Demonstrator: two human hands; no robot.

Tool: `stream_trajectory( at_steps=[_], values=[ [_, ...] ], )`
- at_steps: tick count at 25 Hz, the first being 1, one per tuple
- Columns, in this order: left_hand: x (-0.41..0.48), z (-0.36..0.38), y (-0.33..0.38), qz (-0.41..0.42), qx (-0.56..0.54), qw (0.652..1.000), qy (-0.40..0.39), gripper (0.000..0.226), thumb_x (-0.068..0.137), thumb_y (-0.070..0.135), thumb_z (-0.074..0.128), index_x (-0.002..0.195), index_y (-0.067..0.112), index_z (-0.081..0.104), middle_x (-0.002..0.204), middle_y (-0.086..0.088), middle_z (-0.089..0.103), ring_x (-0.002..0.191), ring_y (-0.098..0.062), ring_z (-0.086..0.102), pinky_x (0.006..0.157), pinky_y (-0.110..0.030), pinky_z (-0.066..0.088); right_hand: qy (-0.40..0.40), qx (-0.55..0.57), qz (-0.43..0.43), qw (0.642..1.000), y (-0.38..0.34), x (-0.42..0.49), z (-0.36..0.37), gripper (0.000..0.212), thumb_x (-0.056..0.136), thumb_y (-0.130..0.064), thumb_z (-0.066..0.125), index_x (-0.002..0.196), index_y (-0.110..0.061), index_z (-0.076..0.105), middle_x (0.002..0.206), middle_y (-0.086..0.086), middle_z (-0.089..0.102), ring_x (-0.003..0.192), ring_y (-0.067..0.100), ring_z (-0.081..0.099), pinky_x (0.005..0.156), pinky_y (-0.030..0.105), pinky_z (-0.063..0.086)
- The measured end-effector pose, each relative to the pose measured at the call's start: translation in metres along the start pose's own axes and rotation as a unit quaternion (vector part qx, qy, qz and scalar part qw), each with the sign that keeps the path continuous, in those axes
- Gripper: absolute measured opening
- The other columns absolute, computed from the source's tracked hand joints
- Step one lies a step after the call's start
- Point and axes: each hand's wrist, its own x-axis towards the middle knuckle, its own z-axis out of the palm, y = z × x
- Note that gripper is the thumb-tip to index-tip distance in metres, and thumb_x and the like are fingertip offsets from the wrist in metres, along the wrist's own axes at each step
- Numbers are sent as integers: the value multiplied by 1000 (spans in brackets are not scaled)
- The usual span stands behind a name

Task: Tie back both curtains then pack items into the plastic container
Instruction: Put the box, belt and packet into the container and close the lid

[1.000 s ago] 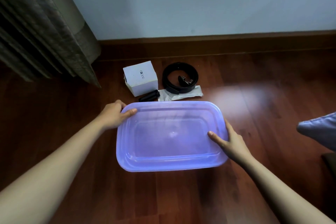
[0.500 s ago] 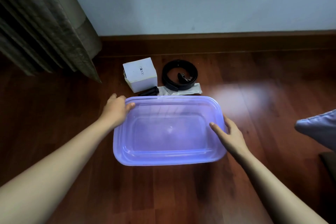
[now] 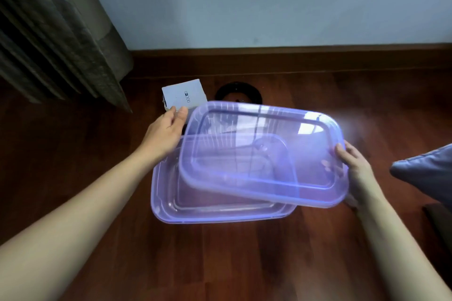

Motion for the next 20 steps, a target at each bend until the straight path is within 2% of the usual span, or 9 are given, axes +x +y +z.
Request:
stream_trajectory(
  at_steps=[3, 6, 8, 9, 11, 13, 14, 17, 20],
  values=[
    [-7, 23, -7, 49, 42, 998, -24, 58, 99, 43, 29, 146, 9, 29, 153, -11, 29, 142, -23, 25, 115, -32, 18, 45, 144, 9, 988, 9, 9, -26, 53, 79, -21, 58, 129, -6, 51, 102, 5, 71, 84, 18, 71, 74, 35, 59],
    [-19, 48, -25, 103, 195, 969, -114, 63, 97, 46, 28, 150, 13, 14, 159, -9, 6, 147, -24, 3, 119, -37, 9, 86, 243, 29, 966, 20, 12, -39, 60, 76, -16, 63, 134, -9, 48, 122, 7, 65, 96, 17, 69, 71, 31, 58],
    [-20, 53, -33, 116, 277, 940, -165, 68, 95, 54, 23, 150, 19, 2, 159, -5, -9, 147, -23, -10, 120, -42, 7, 94, 276, 17, 956, 29, 13, -40, 84, 41, -16, 87, 120, -15, 58, 115, 4, 69, 98, 16, 69, 73, 32, 58],
    [-20, 53, -34, 116, 297, 931, -179, 70, 95, 55, 21, 150, 20, -3, 158, -4, -14, 146, -22, -14, 120, -43, 6, 102, 298, 5, 949, 34, 13, -41, 100, 23, -16, 91, 118, -17, 59, 112, 4, 70, 99, 17, 69, 74, 34, 58],
    [-22, 51, -33, 118, 321, 921, -186, 73, 95, 56, 21, 149, 18, -8, 157, -4, -19, 145, -22, -17, 119, -43, 4, 126, 330, -10, 936, 42, 14, -41, 124, 9, -17, 91, 128, -15, 55, 117, 6, 68, 101, 20, 68, 73, 37, 58],
    [-22, 52, -31, 122, 339, 914, -186, 75, 95, 55, 22, 149, 14, -10, 156, -6, -20, 145, -23, -17, 119, -41, 2, 163, 333, -11, 929, 48, 16, -42, 125, 14, -17, 88, 133, -13, 50, 122, 8, 64, 98, 20, 69, 76, 40, 57],
    [-23, 52, -30, 121, 342, 913, -186, 75, 95, 55, 23, 149, 13, -10, 156, -7, -20, 145, -23, -17, 119, -40, 1, 180, 327, -4, 928, 51, 17, -42, 118, 23, -14, 86, 135, -13, 47, 124, 9, 62, 97, 20, 69, 82, 43, 55],
    [-21, 52, -29, 116, 335, 916, -190, 76, 95, 54, 24, 149, 13, -10, 156, -6, -20, 144, -23, -18, 119, -39, 1, 210, 312, 19, 926, 64, 18, -45, 66, 77, 0, 61, 138, -12, 41, 131, 9, 57, 110, 24, 62, 95, 49, 48],
    [-22, 53, -27, 116, 331, 917, -190, 77, 95, 55, 25, 148, 14, -11, 156, -6, -21, 144, -22, -18, 119, -39, 0, 240, 275, 27, 931, 74, 23, -45, 48, 92, -1, 46, 137, -13, 38, 131, 7, 55, 114, 24, 58, 96, 50, 46]
  ],
)
